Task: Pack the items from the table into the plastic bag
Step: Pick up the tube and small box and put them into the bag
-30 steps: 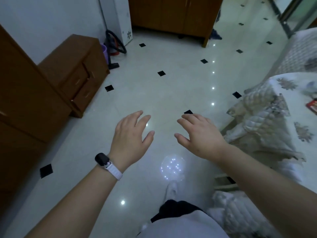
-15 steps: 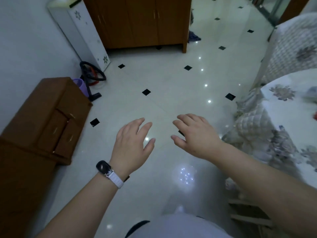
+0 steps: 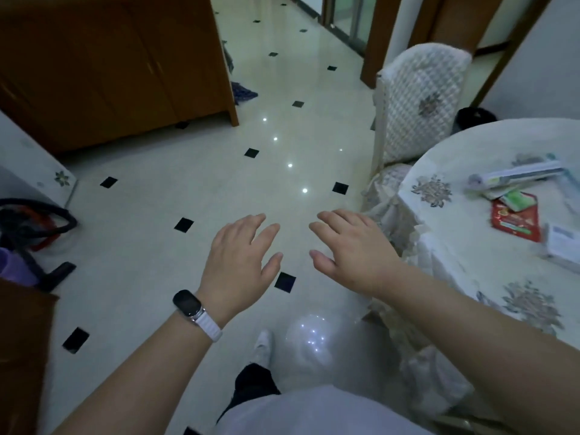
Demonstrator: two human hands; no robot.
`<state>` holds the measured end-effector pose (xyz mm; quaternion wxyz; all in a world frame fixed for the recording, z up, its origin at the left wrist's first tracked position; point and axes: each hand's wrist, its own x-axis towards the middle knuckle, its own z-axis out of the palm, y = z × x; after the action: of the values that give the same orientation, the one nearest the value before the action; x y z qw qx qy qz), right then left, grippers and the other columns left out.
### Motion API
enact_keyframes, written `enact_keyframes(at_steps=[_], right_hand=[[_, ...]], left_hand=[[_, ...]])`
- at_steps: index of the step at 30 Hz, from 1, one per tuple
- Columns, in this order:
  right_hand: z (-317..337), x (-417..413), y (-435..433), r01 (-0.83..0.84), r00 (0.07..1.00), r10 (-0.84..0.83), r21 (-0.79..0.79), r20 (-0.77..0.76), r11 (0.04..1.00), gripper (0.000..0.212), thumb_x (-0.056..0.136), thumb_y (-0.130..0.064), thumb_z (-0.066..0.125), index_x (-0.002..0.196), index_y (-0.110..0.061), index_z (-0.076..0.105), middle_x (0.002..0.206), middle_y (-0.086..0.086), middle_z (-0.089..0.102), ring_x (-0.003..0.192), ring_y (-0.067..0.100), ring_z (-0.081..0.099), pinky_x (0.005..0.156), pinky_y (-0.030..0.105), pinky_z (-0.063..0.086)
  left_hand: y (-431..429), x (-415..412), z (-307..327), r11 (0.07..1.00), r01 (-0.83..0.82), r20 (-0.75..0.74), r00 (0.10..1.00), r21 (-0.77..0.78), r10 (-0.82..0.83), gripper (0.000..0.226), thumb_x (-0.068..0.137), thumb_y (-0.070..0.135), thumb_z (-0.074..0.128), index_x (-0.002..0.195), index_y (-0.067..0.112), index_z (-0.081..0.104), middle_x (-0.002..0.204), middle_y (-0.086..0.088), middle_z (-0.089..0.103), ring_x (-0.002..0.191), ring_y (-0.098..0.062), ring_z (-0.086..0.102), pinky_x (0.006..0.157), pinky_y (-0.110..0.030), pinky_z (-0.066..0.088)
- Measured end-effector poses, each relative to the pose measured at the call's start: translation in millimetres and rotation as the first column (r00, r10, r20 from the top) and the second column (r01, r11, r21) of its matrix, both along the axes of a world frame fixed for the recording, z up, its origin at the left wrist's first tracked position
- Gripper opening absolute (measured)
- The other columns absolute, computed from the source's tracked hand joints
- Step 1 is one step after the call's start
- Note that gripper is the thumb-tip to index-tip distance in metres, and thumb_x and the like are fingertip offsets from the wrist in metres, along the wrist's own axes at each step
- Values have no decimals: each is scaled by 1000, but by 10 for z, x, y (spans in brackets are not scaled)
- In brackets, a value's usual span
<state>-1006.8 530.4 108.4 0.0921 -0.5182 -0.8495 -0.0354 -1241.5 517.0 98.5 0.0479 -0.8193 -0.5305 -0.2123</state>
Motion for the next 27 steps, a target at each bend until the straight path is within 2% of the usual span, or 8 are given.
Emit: enact_keyframes(at_steps=[7, 12, 18, 27], right_hand=[[101, -436, 1042, 193, 981, -193, 6, 11, 981, 52, 90, -50, 43, 126, -16, 60, 129, 7, 61, 119, 29, 54, 98, 41, 41], [175, -421, 1520, 338, 940, -337, -14, 47, 941, 53, 89, -51, 45, 126, -16, 60, 129, 6, 60, 119, 29, 54, 99, 42, 42], [140, 1, 1776, 498, 866, -497, 6, 58, 867, 48, 88, -48, 50, 121, -16, 63, 126, 5, 62, 117, 29, 55, 97, 40, 42], [-92, 923, 2206, 669, 742, -668, 13, -56, 743, 50, 86, -47, 49, 125, -17, 61, 126, 3, 61, 116, 26, 54, 97, 41, 42]], left_hand=[[1499, -333, -81, 977, 204, 6, 979, -56, -204, 44, 90, 38, 55, 127, 15, 60, 133, -12, 56, 124, -32, 51, 102, -50, 42], [2372, -245, -110, 935, 353, 29, 935, -36, -353, 44, 89, 37, 56, 126, 14, 62, 131, -14, 58, 122, -34, 53, 100, -50, 43], [3069, 297, -119, 850, 525, 21, 851, -45, -525, 44, 89, 39, 53, 123, 14, 64, 128, -13, 59, 118, -35, 54, 98, -48, 43], [3790, 1637, -51, 724, 687, -41, 723, -63, -690, 43, 87, 40, 57, 122, 16, 62, 125, -10, 60, 114, -31, 56, 95, -45, 45]])
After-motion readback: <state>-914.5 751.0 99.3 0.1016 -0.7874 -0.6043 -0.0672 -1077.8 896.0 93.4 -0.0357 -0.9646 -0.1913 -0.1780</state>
